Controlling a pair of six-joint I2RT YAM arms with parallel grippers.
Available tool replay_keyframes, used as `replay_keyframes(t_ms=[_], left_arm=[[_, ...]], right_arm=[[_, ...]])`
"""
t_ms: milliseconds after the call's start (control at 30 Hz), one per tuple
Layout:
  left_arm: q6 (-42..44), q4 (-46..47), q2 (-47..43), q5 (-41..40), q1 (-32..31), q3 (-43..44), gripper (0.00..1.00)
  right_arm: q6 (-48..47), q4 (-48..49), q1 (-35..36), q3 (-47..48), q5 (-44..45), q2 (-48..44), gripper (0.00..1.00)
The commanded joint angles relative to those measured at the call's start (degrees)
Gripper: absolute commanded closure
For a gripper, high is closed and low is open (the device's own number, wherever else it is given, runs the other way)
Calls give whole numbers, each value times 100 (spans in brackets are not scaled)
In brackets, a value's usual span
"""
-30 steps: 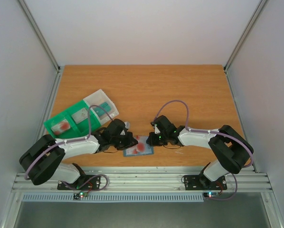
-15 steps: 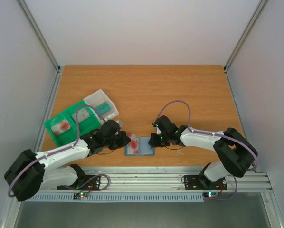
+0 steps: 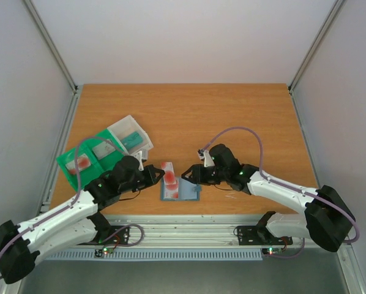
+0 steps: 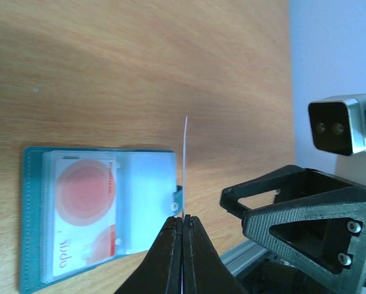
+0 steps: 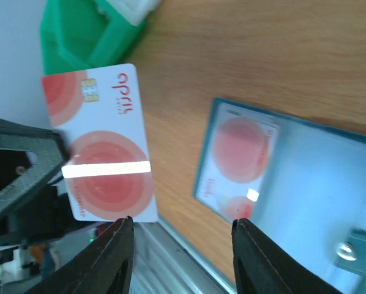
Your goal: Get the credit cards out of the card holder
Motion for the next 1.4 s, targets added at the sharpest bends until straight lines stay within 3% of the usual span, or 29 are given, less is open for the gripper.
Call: replay_keyframes(t_ms=[0, 200, 333, 567, 800, 967, 1133, 1367], left_arm=[[-198, 611, -369, 149, -5, -195, 100], [-431, 1401, -448, 548, -8, -311, 99], [-676, 1821, -473, 637, -5, -430, 99], [-728, 1989, -614, 537, -5, -528, 99], [-655, 1904, -661, 511, -5, -557, 99], [-44, 483, -934, 558, -9, -134, 85], [444, -814, -1761, 410, -5, 95, 65], [1474, -2879, -2348, 565, -5, 974, 47]], right_arm=[[951, 1247, 9, -310, -674, -197, 50], [1599, 2173, 3, -534, -1016, -150, 34], [1650, 2254, 20, -500, -1100, -77, 33], [1684, 2523, 13, -566, -1279, -62, 51], [1620, 2751, 18, -692, -1375, -86, 82], [1382, 2726, 20, -744, -1673, -160, 98], [736, 2156, 20, -771, -2093, -442, 99], [-27, 1758, 15, -699, -3135, -521, 99]])
